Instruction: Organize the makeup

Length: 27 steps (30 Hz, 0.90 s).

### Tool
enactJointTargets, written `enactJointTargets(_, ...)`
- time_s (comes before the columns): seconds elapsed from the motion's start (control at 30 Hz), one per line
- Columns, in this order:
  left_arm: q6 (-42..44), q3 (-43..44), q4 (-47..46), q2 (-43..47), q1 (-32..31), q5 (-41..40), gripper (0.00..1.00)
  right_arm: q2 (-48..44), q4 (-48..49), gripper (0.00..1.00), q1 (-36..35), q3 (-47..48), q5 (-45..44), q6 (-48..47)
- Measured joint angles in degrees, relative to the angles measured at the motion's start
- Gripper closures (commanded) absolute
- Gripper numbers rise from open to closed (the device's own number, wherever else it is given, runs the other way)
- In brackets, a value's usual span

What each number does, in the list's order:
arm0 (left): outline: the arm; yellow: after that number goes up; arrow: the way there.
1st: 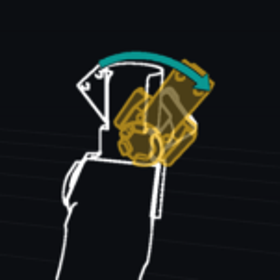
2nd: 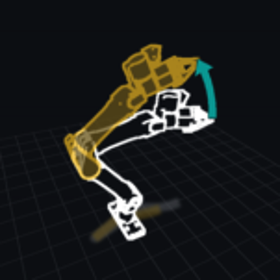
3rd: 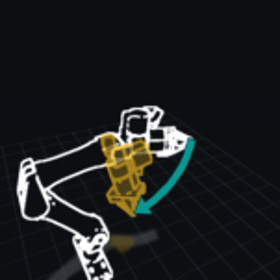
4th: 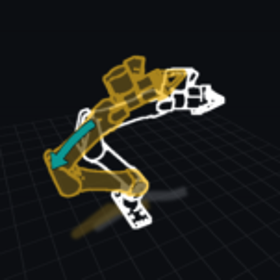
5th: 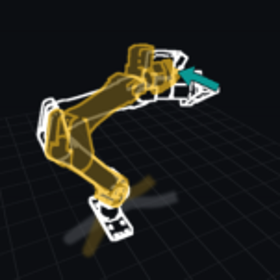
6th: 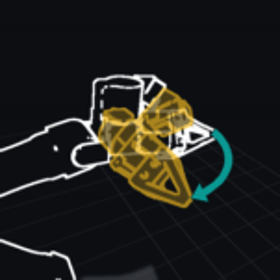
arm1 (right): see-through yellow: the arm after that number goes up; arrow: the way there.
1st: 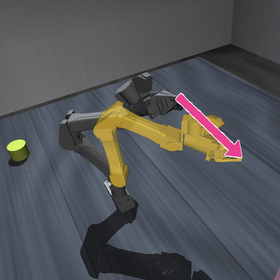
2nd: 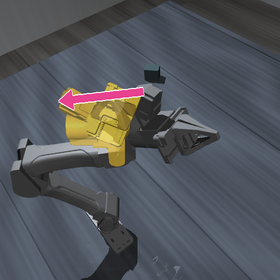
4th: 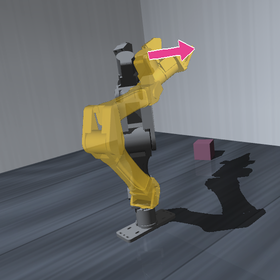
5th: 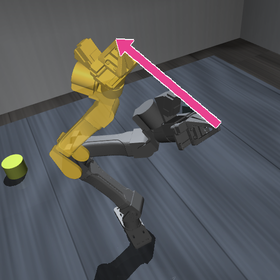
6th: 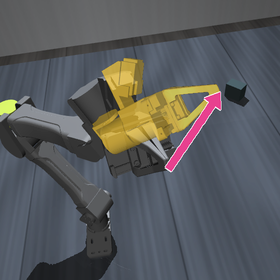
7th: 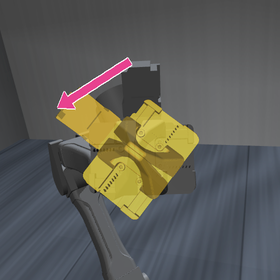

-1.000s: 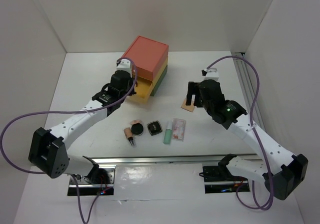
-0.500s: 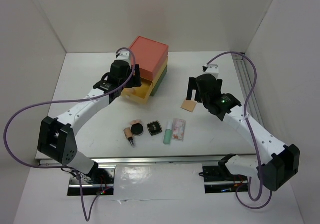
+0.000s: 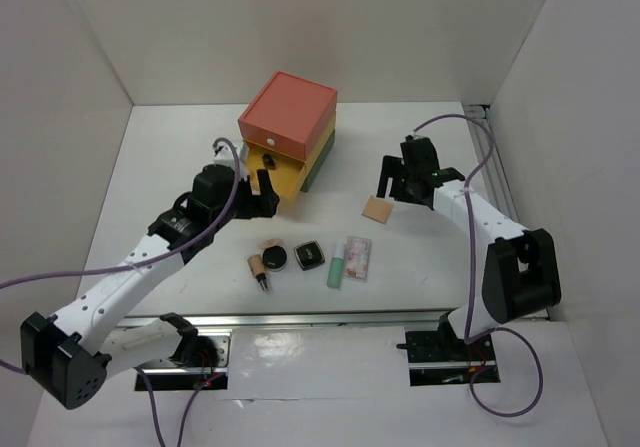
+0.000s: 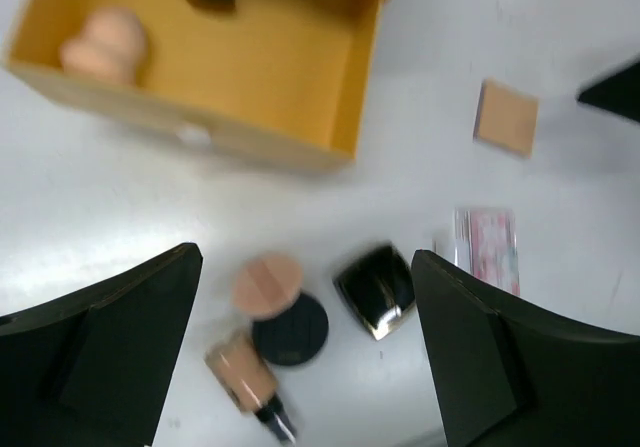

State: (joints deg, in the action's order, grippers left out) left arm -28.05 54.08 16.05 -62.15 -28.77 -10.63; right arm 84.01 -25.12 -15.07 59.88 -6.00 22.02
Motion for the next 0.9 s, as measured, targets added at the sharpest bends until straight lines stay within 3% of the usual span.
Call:
enactJointTargets(0.23,-6.2,-10.5,5.6,5.5,-8.4,-0.1,0.0,3.2,4.7,0.15,-8.3,-0.3,4.4,-2.6)
enactJointTargets(0.37,-8.5,-14.7,5.9,4.3,-11.3,-0.7,0.0,4.4,5.3,0.15,-9.2,-0.3,5.5,-2.6)
enactJointTargets(0.73,-6.8,-16.8,-2.3,-6.4,-12.4,-8.1,0.02,4.6,5.4,0.15,-9.6,-0.3,6.7,-2.3)
enactJointTargets(0.9,-6.1,-16.7,-4.6,-10.8,-12.1,-10.8,0.08,4.6,5.4,0.15,-9.7,-0.3,6.9,-2.0)
